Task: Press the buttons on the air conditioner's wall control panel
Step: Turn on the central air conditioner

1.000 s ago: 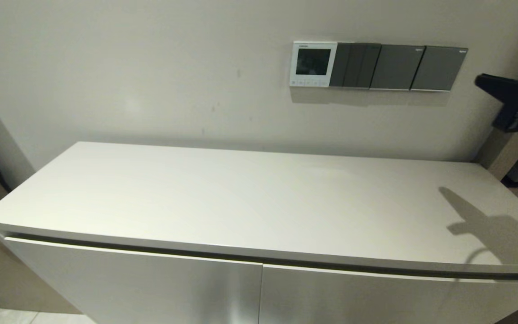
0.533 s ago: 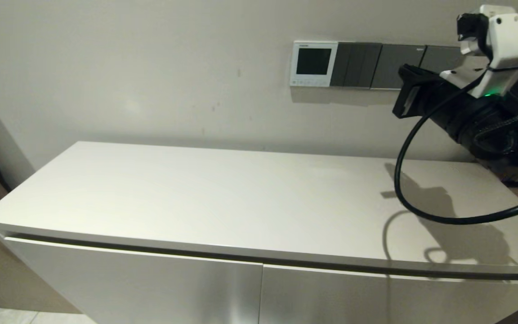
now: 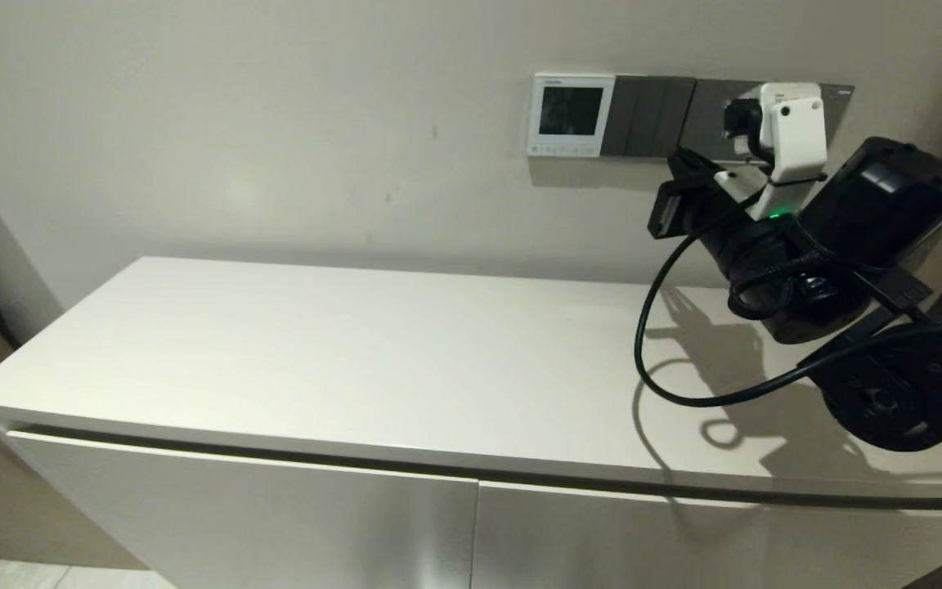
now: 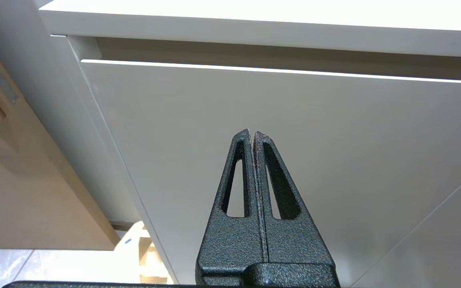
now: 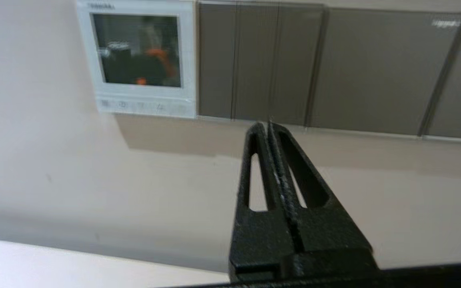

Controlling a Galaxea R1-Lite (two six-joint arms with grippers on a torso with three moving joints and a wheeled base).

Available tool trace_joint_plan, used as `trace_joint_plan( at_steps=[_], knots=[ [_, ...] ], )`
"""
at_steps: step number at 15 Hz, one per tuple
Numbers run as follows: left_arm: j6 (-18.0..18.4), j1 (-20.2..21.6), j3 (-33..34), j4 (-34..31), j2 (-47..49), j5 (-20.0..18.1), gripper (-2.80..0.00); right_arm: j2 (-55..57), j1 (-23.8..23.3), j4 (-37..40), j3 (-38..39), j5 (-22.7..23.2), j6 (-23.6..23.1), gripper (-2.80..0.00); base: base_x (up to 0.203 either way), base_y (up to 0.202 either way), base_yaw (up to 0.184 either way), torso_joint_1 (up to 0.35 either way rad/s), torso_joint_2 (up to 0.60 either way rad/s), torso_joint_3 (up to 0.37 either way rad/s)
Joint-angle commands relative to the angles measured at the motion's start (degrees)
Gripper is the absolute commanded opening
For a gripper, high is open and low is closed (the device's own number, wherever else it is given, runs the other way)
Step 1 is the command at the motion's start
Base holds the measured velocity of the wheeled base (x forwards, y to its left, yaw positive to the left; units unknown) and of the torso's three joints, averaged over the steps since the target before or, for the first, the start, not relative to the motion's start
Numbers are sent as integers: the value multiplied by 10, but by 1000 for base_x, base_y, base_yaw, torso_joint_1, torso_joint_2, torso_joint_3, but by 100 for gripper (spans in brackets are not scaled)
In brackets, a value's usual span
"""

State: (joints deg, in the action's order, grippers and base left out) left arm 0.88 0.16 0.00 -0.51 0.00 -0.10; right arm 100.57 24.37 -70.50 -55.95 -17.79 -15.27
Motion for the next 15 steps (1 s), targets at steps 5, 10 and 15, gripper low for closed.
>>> trace_joint_plan(
  at_steps=[5, 10, 15],
  knots=[
    [0, 0, 0, 1, 1, 0, -280, 70, 41, -93, -33, -78, -42, -280, 0, 0, 0, 0, 0, 0],
    [0, 0, 0, 0, 1, 0, -280, 126, 60, -94, -114, -179, -42, -280, 0, 0, 0, 0, 0, 0],
    [0, 0, 0, 0, 1, 0, -280, 169, 60, -95, -158, -183, -41, -280, 0, 0, 0, 0, 0, 0]
  ],
)
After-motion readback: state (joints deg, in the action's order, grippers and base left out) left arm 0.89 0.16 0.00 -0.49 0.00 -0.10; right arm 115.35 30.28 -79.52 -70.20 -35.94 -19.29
